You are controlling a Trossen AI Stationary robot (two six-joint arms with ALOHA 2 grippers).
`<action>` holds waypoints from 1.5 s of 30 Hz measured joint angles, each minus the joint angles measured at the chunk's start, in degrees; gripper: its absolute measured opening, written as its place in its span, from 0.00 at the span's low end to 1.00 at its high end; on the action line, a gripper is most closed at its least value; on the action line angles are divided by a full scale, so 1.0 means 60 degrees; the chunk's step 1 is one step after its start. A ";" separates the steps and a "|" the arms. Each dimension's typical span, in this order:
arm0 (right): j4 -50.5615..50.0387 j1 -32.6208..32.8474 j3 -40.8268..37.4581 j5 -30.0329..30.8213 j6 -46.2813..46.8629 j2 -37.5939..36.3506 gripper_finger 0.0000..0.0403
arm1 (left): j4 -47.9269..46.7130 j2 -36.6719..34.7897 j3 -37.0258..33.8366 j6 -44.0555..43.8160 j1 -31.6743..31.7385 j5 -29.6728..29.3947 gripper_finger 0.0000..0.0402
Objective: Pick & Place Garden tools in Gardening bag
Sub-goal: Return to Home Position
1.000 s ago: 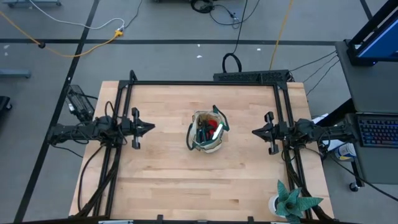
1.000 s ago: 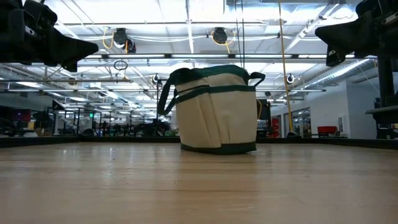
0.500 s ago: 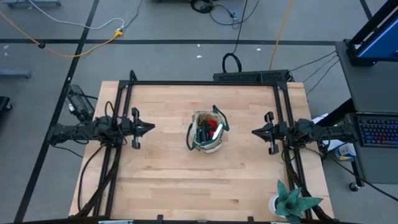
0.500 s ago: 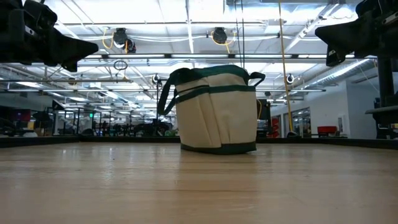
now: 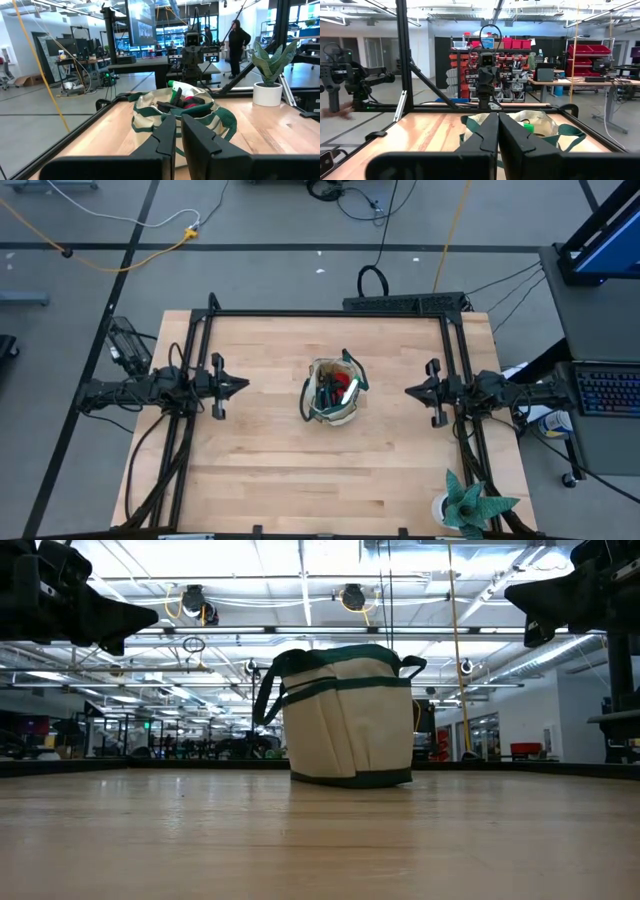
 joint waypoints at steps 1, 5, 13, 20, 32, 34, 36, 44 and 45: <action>0.0000 -0.0044 0.0000 -0.0003 -0.0003 0.0000 0.01 | -0.0001 0.0000 0.0000 0.0000 -0.0001 0.0000 0.09; 0.0000 -0.0181 0.0000 0.0000 0.0000 0.0000 0.01 | 0.0000 0.0000 0.0000 -0.0001 0.0001 0.0001 0.09; -0.0004 -0.0211 0.0000 0.0000 -0.0004 0.0000 0.01 | 0.0000 0.0000 0.0000 -0.0001 0.0001 0.0000 0.09; -0.0003 -0.0211 0.0000 0.0000 0.0000 0.0000 0.01 | 0.0000 0.0000 0.0000 -0.0001 0.0002 0.0000 0.09; -0.0004 -0.0211 0.0000 0.0000 -0.0004 0.0000 0.01 | 0.0000 0.0002 0.0000 -0.0002 0.0002 0.0000 0.09; -0.0003 -0.0211 0.0000 0.0000 0.0000 0.0000 0.01 | 0.0000 0.0000 0.0000 -0.0001 0.0002 0.0001 0.09; -0.0004 -0.0211 0.0000 0.0000 0.0000 0.0000 0.01 | 0.0000 0.0000 0.0000 0.0002 -0.0002 0.0000 0.09; -0.0004 -0.0211 0.0000 0.0000 0.0000 0.0000 0.01 | 0.0000 0.0003 0.0000 0.0001 -0.0002 0.0000 0.09; -0.0004 -0.0211 0.0000 -0.0001 -0.0001 0.0000 0.01 | 0.0000 0.0004 0.0000 -0.0002 0.0001 0.0000 0.09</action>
